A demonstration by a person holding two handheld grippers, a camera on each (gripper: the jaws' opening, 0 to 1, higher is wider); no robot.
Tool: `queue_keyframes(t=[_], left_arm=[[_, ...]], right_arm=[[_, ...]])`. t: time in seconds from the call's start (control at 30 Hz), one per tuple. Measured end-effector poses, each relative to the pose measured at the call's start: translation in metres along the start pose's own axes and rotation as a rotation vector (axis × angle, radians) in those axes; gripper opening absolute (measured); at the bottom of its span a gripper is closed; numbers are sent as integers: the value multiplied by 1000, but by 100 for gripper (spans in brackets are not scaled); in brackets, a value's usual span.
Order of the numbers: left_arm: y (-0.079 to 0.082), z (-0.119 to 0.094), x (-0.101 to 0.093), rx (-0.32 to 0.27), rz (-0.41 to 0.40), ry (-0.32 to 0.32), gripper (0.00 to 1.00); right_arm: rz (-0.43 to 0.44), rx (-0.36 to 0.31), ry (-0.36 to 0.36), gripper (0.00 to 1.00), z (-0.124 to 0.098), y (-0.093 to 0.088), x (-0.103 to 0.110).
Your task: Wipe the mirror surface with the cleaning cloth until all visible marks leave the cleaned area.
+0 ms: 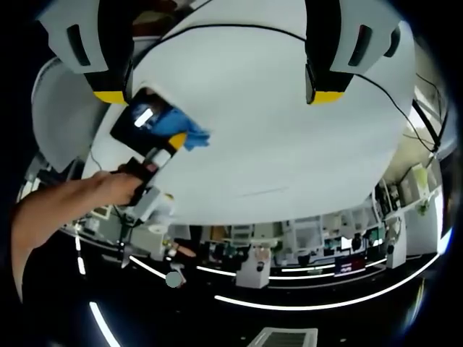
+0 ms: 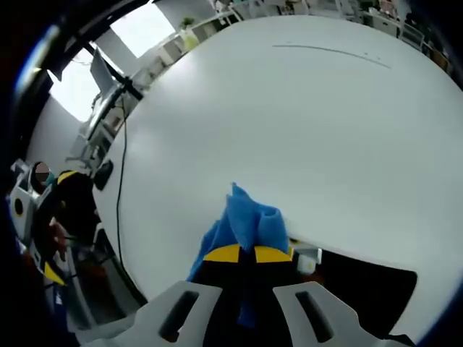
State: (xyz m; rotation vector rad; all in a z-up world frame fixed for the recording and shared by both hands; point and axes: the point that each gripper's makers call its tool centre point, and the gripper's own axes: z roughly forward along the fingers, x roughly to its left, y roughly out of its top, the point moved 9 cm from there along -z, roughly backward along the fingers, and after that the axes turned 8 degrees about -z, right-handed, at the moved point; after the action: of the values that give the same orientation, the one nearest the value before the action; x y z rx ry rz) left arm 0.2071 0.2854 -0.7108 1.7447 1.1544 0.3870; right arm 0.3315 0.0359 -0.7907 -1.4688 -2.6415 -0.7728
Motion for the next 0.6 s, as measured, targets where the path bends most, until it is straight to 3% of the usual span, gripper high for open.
queue_keyframes(t=[0.17, 0.6], left_arm=[[1, 1, 2, -2, -2, 0, 100], [1, 7, 1, -2, 7, -10, 100]], right_arm=[[35, -25, 29, 0, -1, -4, -7], [10, -24, 28, 0, -11, -22, 9]])
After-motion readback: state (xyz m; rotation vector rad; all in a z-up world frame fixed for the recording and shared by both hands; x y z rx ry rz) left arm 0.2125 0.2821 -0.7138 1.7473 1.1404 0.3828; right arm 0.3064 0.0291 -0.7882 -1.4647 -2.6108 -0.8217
